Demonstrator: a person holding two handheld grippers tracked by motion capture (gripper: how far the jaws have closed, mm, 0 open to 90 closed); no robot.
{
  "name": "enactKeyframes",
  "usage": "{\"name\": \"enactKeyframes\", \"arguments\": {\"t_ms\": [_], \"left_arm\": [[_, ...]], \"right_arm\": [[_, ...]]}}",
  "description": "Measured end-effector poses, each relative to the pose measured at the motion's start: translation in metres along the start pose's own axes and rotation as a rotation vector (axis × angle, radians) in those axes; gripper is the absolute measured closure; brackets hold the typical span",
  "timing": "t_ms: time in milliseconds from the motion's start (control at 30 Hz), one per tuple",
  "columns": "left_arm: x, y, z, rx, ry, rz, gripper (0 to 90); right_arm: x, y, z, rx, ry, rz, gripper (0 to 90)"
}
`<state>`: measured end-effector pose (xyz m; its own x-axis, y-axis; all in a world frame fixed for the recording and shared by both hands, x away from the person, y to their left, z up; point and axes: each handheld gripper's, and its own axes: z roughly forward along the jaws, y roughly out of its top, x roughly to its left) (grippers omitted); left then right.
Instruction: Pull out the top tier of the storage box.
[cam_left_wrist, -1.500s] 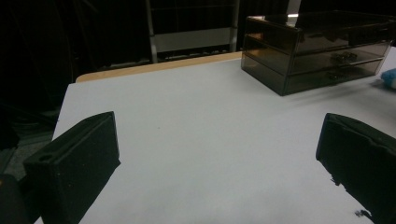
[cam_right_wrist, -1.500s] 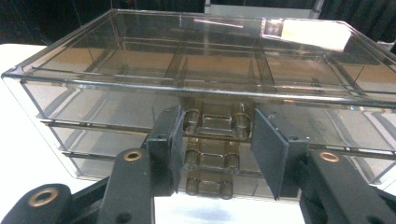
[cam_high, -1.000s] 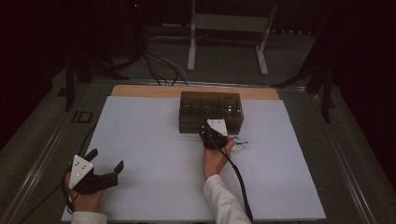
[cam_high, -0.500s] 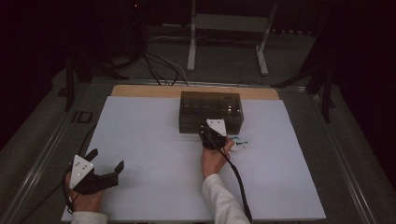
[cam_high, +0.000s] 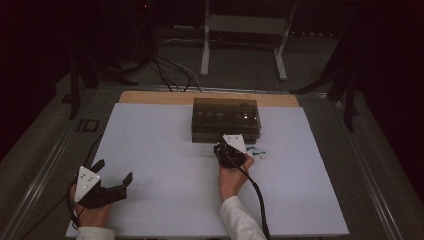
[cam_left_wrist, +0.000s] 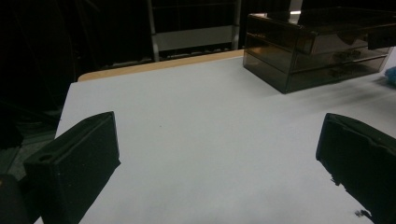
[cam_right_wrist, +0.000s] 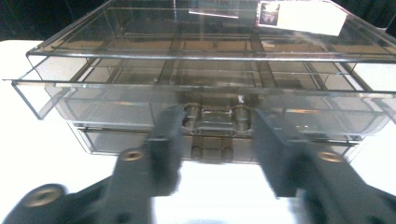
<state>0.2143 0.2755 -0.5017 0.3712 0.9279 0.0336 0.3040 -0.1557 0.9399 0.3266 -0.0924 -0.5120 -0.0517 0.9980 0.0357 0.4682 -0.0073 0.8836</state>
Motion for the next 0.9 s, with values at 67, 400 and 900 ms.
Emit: {"name": "enactKeyframes", "arguments": {"t_ms": [67, 400, 900], "left_arm": [[0.001, 0.000, 0.000, 0.000, 0.001, -0.004, 0.6], [0.000, -0.001, 0.001, 0.006, -0.001, -0.002, 0.6], [-0.001, -0.002, 0.004, 0.021, -0.012, 0.001, 0.6]], "right_arm": [[-0.004, 0.002, -0.002, -0.002, 0.006, 0.022, 23.9], [-0.035, 0.015, -0.009, 0.029, 0.150, 0.077, 0.0], [-0.072, 0.022, -0.014, 0.042, 0.313, 0.109, 0.0]]}}
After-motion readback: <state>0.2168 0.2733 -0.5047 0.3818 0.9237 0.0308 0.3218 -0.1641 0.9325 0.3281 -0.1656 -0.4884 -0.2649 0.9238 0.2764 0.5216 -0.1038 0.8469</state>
